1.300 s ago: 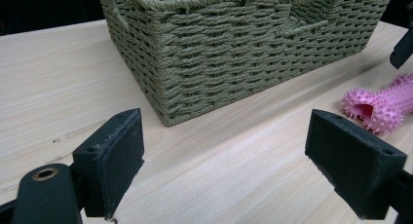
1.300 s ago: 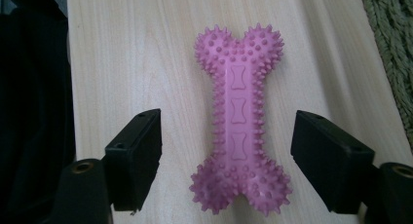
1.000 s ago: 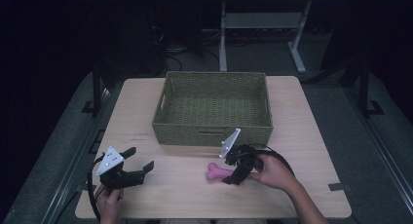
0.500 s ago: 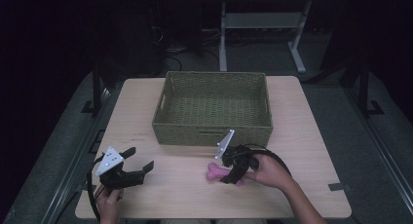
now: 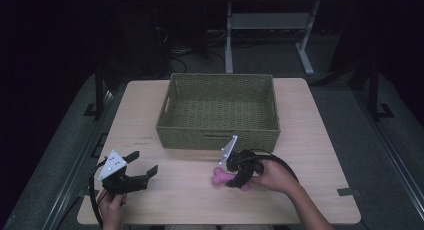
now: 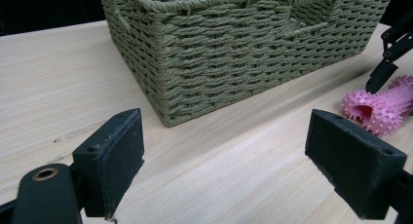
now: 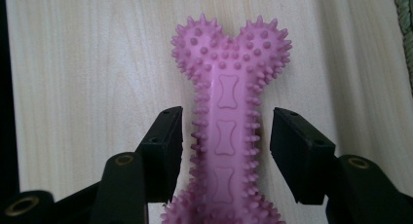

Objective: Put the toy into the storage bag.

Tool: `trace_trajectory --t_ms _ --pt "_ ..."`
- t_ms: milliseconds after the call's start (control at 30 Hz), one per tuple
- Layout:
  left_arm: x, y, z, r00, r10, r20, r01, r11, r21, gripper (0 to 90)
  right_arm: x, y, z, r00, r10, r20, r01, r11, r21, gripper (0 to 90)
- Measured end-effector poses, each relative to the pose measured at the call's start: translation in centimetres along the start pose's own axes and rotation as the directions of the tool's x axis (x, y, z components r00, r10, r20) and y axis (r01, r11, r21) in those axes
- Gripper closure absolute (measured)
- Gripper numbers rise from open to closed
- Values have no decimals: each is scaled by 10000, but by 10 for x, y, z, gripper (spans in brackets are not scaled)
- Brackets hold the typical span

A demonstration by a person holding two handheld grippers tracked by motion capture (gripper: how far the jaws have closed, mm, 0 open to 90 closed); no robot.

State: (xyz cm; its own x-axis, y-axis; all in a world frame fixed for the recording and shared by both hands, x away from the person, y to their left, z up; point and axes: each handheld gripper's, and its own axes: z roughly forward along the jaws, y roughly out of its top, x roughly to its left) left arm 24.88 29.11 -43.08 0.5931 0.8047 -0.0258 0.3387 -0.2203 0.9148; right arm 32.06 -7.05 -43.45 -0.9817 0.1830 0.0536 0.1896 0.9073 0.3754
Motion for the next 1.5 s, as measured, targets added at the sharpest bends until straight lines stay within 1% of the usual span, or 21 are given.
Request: trace_trajectory --t_ms 100,200,300,367,467,567,667,800,900,1033,1067,1100,1133,1200,1300,1433,1500 --pt "0 0 0 10000 -21 3 21 10000 -9 139 0 0 2 9999 -102 54 102 9999 126 480" --pt "0 0 0 10000 -20 -3 20 10000 -12 138 1 -1 2 10000 -78 53 78 9999 142 488" --pt "0 0 0 10000 -58 15 58 10000 -9 138 3 -2 4 9998 -167 129 164 9997 199 508" --pt "0 0 1 10000 -28 40 28 10000 22 138 4 -2 5 9996 -235 173 230 9994 269 535" --pt "0 0 1 10000 -26 19 26 10000 -22 138 4 -2 5 9991 -319 272 313 9993 208 557" --pt "0 0 0 10000 -67 22 67 10000 -8 139 4 -2 5 9993 -270 239 265 9994 242 566" --pt "0 0 1 10000 -26 26 26 10000 8 139 3 -3 4 9995 -234 228 229 9995 207 575" --pt "1 0 0 10000 -43 -4 43 10000 -29 138 1 -4 4 9996 -258 116 256 9995 165 577" --pt "1 0 0 10000 -95 -2 95 9999 -47 138 1 -4 2 9998 -210 17 210 9994 284 578" --pt "1 0 -1 10000 -62 -6 62 10000 -55 138 0 -5 -4 9997 -189 -146 190 9998 78 578" --pt "1 0 -1 10000 -68 -4 68 10000 -60 138 0 -6 -8 9996 -193 -182 193 9998 -12 578" --pt "1 0 0 10000 -64 0 64 10000 -46 138 -1 -6 -10 9994 -259 -225 258 9997 -50 577" --pt "1 0 0 10000 -66 -2 66 10000 -42 138 0 -7 -13 9995 -194 -254 192 9998 -98 578" --pt "0 0 0 10000 -57 -12 57 10000 -32 138 -1 -7 -15 9993 -216 -290 211 9996 -180 578" --pt "0 0 -1 10000 -48 -21 48 10000 -37 138 -4 -9 -20 9987 -106 -493 87 9992 -391 577" --pt "1 0 -1 10000 -68 -31 67 10000 -52 138 -7 -11 -25 9972 -31 -744 -7 9987 -504 577" --pt "1 0 -1 10000 -79 -27 79 10000 -42 138 -8 -11 -27 9977 -8 -681 -26 9988 -498 577"
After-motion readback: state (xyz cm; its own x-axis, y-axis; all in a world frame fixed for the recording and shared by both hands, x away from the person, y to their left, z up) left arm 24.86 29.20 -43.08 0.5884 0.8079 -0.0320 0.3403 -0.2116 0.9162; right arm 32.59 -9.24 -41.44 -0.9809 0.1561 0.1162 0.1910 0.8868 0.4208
